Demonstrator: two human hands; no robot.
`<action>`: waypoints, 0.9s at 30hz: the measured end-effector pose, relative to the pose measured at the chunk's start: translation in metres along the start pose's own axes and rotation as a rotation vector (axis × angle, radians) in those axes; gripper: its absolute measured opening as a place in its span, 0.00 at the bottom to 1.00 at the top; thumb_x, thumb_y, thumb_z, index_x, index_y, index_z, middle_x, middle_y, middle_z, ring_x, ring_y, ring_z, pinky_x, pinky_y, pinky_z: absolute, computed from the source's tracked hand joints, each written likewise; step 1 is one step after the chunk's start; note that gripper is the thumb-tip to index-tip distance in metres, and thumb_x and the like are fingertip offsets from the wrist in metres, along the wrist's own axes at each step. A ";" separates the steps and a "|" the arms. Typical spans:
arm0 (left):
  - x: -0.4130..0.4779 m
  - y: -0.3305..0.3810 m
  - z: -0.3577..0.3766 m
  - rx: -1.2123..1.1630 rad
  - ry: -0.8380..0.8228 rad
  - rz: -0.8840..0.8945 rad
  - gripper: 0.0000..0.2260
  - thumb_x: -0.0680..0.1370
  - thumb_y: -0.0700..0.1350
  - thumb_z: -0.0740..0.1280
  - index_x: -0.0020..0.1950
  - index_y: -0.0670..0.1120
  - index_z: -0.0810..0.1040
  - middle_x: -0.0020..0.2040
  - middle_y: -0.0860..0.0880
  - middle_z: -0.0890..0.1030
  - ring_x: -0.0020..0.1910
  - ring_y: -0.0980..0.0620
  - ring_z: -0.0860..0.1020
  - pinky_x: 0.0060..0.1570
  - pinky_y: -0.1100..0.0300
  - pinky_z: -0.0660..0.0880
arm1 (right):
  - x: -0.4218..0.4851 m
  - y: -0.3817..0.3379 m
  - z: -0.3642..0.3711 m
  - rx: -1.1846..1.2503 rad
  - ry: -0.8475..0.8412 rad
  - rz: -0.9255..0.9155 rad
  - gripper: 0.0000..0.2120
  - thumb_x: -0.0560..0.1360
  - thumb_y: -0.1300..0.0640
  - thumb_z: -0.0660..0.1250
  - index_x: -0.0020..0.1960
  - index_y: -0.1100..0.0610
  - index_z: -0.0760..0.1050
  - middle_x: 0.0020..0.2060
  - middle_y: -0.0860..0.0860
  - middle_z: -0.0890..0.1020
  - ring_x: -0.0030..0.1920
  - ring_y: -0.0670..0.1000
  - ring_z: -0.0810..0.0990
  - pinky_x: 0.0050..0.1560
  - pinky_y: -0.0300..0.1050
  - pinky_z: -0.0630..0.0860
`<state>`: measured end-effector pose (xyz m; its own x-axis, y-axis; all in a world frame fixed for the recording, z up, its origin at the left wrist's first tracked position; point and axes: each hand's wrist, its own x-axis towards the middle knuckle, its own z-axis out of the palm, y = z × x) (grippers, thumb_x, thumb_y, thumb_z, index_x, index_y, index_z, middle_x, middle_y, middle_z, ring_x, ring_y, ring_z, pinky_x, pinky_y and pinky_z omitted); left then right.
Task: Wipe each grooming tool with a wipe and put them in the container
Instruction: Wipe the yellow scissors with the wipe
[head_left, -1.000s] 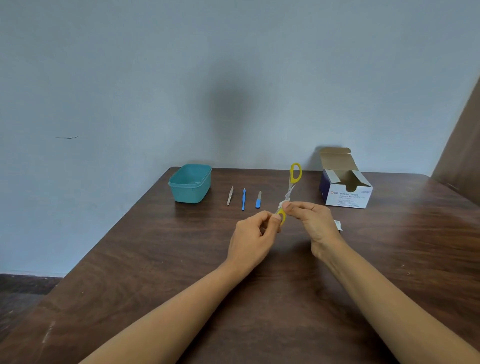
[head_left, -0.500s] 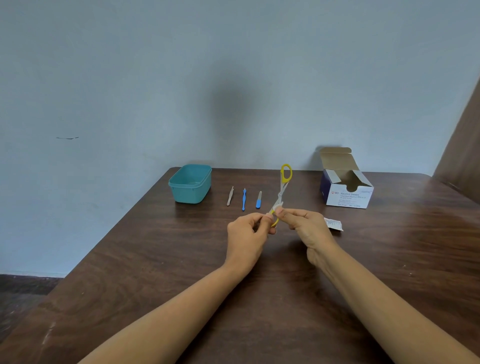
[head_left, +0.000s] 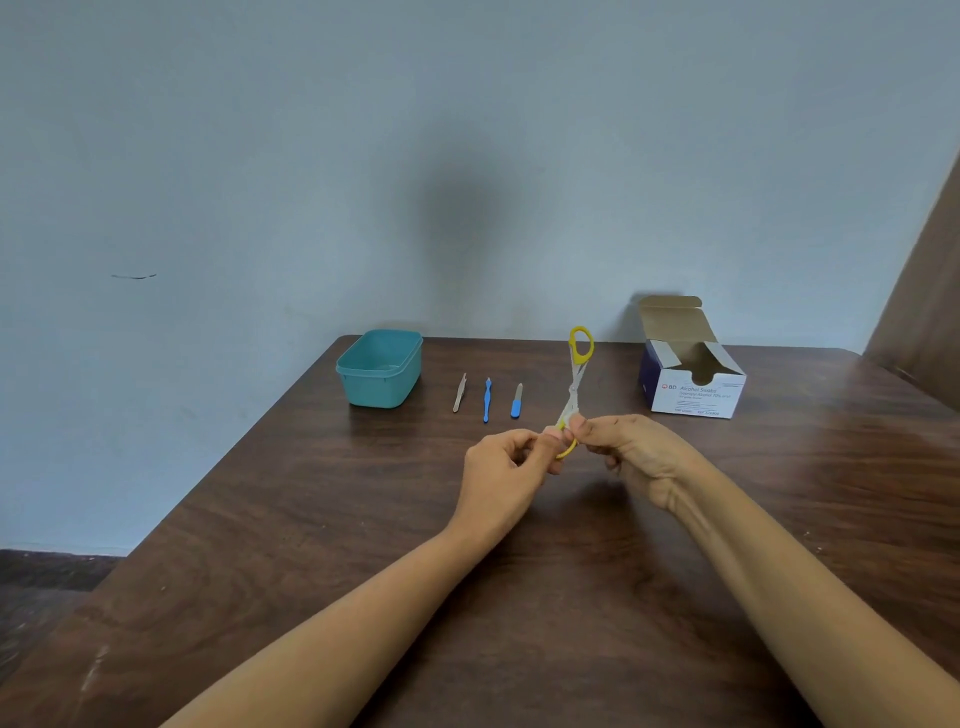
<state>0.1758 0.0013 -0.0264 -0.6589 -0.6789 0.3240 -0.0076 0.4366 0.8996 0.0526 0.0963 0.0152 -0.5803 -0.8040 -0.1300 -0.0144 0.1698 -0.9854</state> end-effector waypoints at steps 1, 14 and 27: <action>0.002 -0.001 -0.001 -0.019 0.024 -0.021 0.17 0.78 0.58 0.63 0.43 0.49 0.85 0.37 0.54 0.85 0.37 0.58 0.80 0.47 0.57 0.77 | -0.001 -0.002 -0.003 -0.026 -0.018 -0.023 0.13 0.73 0.54 0.69 0.32 0.54 0.84 0.34 0.44 0.84 0.37 0.40 0.75 0.40 0.38 0.62; 0.024 0.003 -0.026 -0.391 0.145 -0.035 0.08 0.77 0.47 0.68 0.53 0.47 0.82 0.46 0.51 0.85 0.45 0.62 0.81 0.53 0.65 0.76 | -0.006 -0.001 -0.003 -0.452 -0.282 -0.065 0.05 0.70 0.56 0.74 0.35 0.52 0.85 0.43 0.52 0.86 0.54 0.50 0.82 0.67 0.48 0.69; 0.030 0.000 -0.029 -0.476 0.304 -0.074 0.04 0.77 0.43 0.68 0.44 0.47 0.82 0.39 0.53 0.83 0.41 0.61 0.79 0.46 0.70 0.75 | -0.005 0.000 -0.004 -0.070 -0.284 0.138 0.10 0.59 0.49 0.73 0.36 0.55 0.85 0.40 0.47 0.83 0.49 0.46 0.73 0.44 0.41 0.64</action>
<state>0.1779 -0.0363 -0.0081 -0.4231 -0.8676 0.2611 0.3409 0.1145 0.9331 0.0521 0.1027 0.0159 -0.3306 -0.8956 -0.2976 -0.0132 0.3197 -0.9474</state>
